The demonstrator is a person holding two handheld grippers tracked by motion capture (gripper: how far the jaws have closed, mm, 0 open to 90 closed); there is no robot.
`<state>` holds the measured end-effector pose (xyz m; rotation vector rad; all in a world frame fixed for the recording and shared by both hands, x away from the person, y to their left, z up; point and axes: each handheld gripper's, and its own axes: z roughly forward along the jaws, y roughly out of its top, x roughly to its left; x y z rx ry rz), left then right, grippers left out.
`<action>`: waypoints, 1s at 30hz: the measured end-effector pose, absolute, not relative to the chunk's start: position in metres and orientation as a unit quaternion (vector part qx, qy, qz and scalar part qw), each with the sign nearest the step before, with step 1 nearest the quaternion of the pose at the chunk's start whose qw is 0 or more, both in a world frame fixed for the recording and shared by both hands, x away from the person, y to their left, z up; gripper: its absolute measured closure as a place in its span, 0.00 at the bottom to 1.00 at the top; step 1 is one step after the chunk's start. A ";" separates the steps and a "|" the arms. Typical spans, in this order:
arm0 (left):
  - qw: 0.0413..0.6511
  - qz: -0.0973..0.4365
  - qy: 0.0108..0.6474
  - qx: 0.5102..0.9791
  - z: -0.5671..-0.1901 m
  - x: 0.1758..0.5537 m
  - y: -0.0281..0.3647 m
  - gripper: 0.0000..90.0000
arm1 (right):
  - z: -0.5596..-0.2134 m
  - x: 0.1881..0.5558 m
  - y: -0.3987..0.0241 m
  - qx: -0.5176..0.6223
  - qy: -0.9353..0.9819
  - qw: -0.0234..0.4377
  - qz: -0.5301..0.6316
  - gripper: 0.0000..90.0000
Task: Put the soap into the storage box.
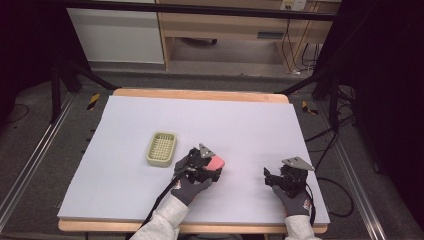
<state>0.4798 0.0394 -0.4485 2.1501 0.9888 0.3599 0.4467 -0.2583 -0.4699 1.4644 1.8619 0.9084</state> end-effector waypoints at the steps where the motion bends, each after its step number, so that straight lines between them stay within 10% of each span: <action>1: 0.367 0.141 0.385 0.835 -0.447 0.480 0.041 0.41 | -0.470 0.447 -0.258 0.550 0.701 0.298 0.341 0.10; 30: 0.389 0.168 0.399 0.813 -0.408 0.476 0.083 0.41 | -0.469 0.446 -0.259 0.552 0.698 0.300 0.343 0.10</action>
